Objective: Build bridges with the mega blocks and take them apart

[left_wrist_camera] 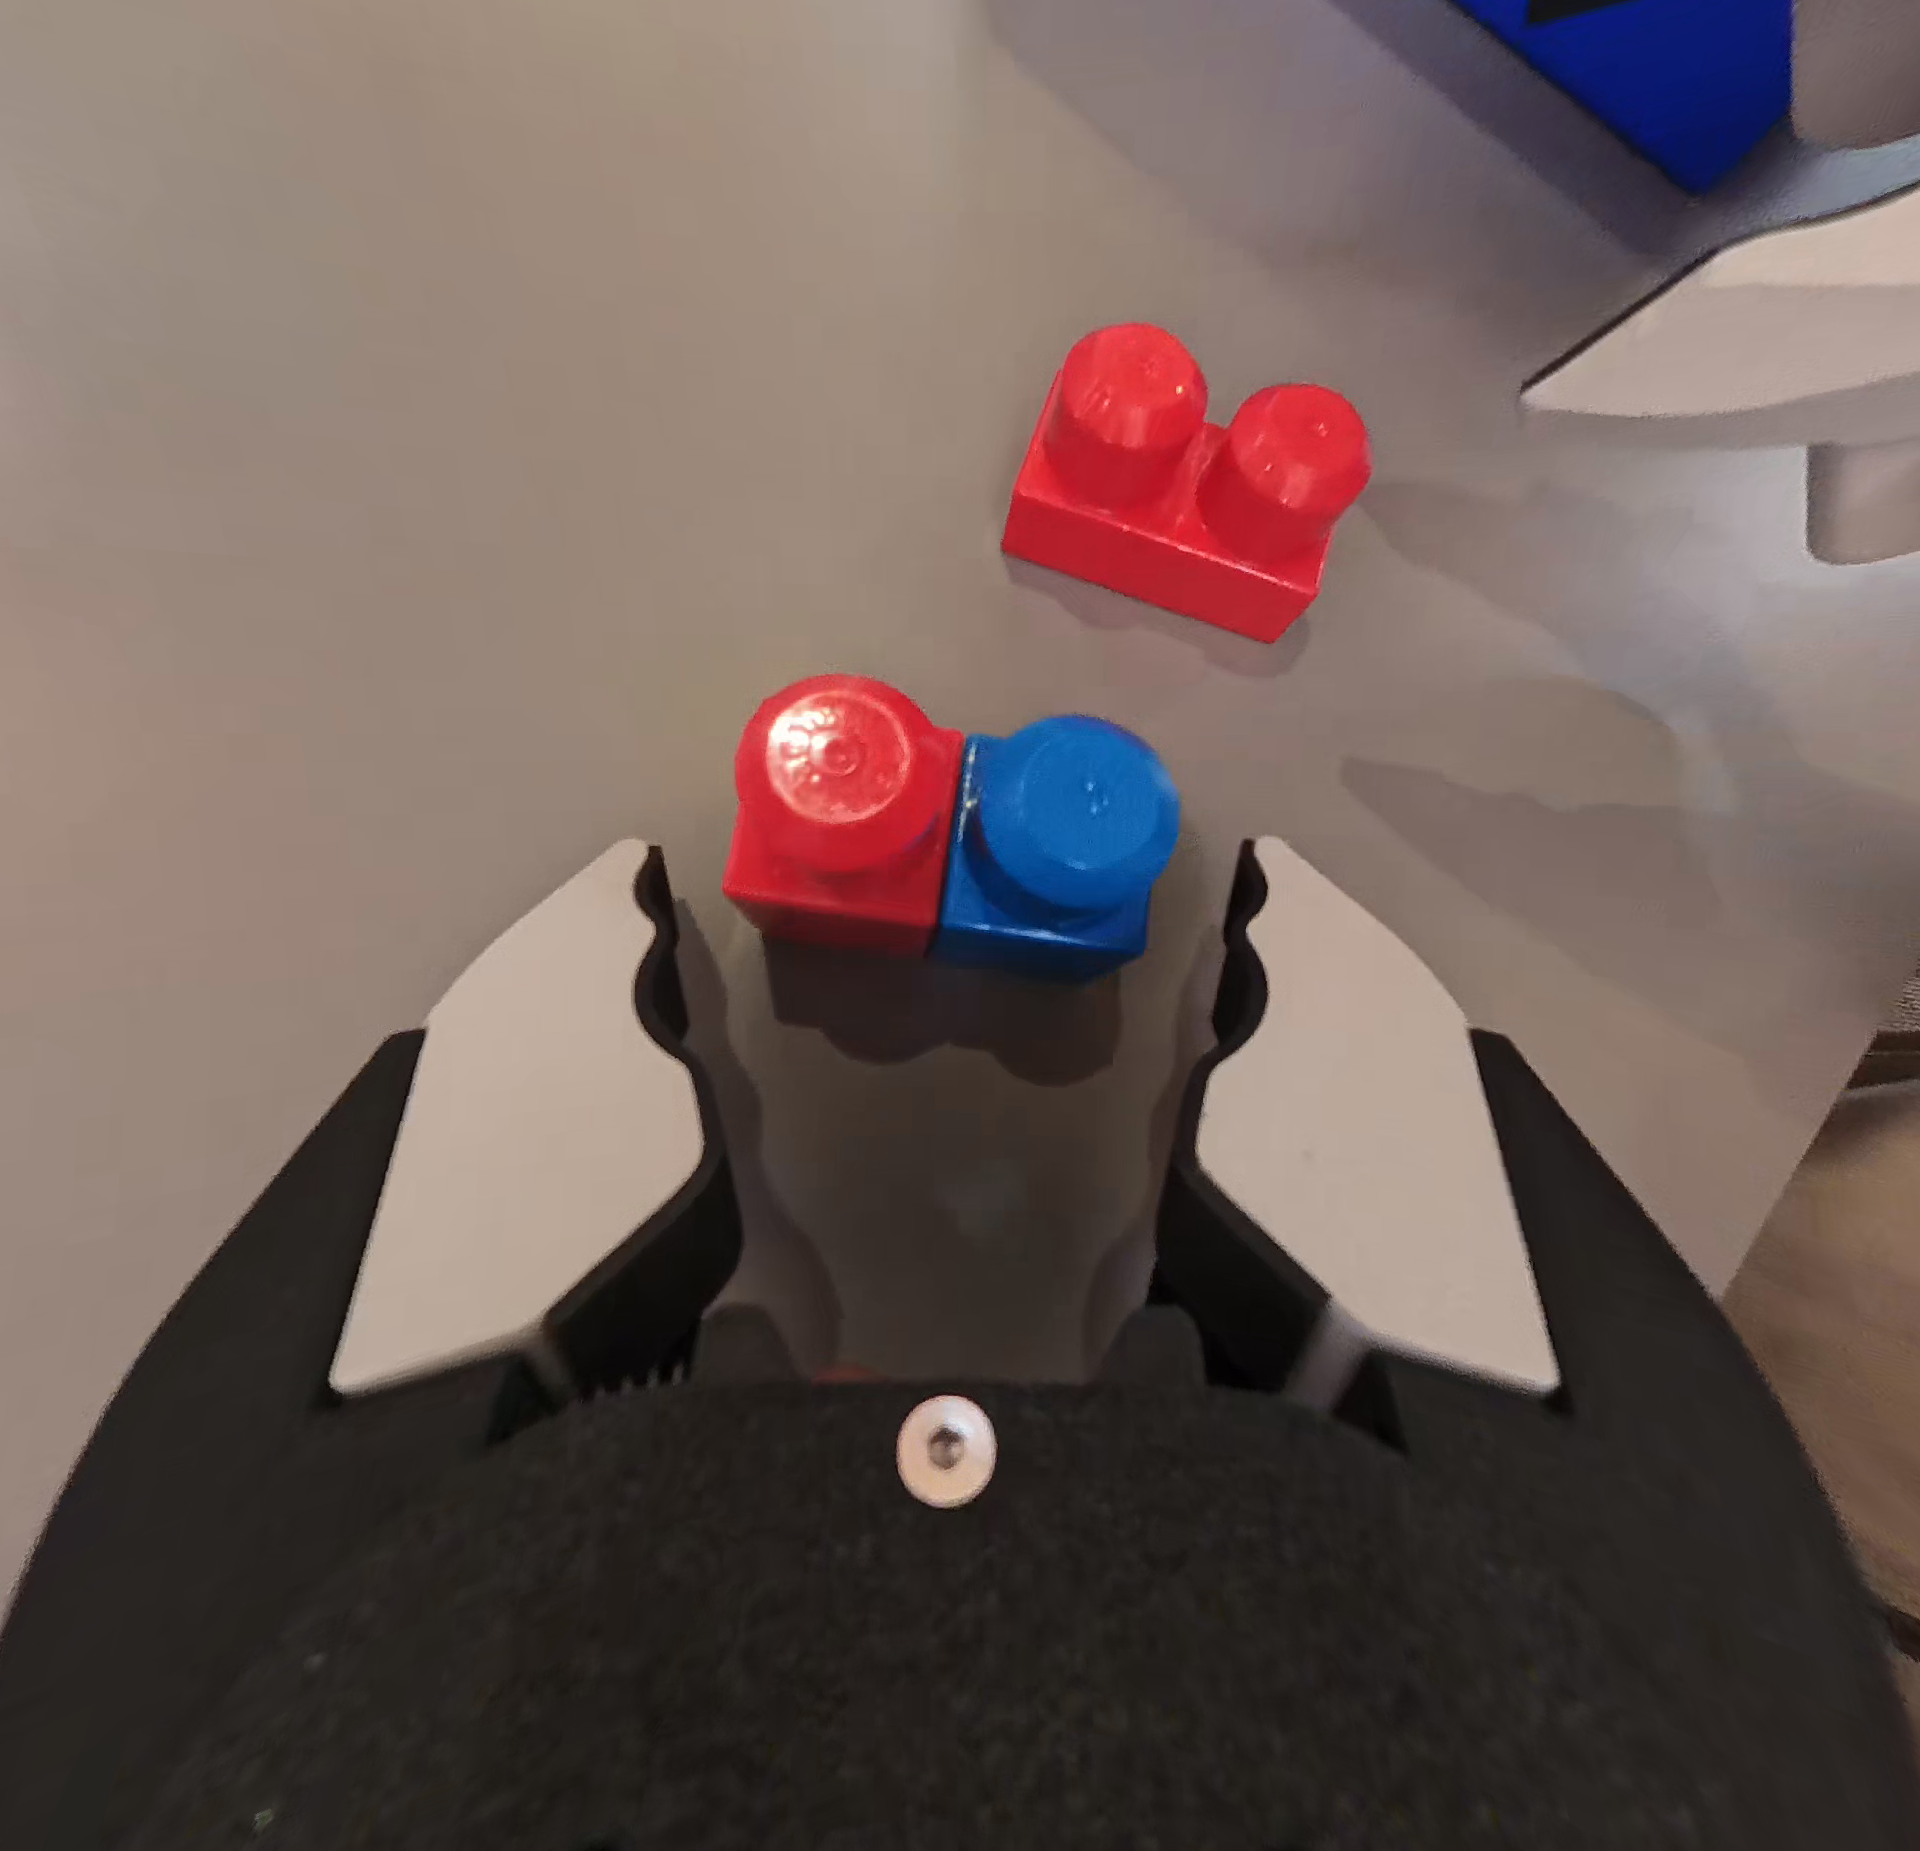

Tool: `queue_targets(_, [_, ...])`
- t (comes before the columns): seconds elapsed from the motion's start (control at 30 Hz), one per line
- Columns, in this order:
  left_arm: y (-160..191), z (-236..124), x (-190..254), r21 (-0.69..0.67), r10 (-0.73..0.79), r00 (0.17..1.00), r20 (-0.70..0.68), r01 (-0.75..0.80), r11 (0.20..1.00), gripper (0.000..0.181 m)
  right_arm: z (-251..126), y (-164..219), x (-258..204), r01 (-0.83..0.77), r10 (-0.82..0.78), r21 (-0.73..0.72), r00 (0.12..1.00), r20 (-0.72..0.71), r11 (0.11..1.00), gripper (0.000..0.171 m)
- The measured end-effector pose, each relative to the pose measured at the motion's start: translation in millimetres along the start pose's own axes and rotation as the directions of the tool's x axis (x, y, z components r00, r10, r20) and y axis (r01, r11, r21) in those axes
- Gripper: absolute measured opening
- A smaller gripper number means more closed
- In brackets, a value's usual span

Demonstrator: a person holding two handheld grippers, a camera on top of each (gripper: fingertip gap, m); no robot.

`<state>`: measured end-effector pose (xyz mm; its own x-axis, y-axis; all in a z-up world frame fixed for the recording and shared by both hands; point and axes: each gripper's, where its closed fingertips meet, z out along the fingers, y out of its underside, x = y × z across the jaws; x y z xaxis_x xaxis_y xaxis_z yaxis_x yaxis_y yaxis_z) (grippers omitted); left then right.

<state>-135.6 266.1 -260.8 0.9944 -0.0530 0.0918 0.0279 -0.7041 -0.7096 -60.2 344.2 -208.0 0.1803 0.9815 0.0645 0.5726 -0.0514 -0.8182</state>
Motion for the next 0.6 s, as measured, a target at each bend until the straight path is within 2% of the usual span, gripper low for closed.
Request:
queue_targets(0.3, [-5,5,-4,-0.043,0.005,1.0,0.029,-0.003,0.999,0.096,0,1,2,-0.007,0.007,-0.001,1.0,0.007,1.0,0.065])
queue_targets(0.6, [9,8,1,-0.194,0.019,1.0,0.024,-0.014,0.981,0.091,-1,1,2,-0.006,0.006,-0.004,1.0,0.009,1.0,0.064])
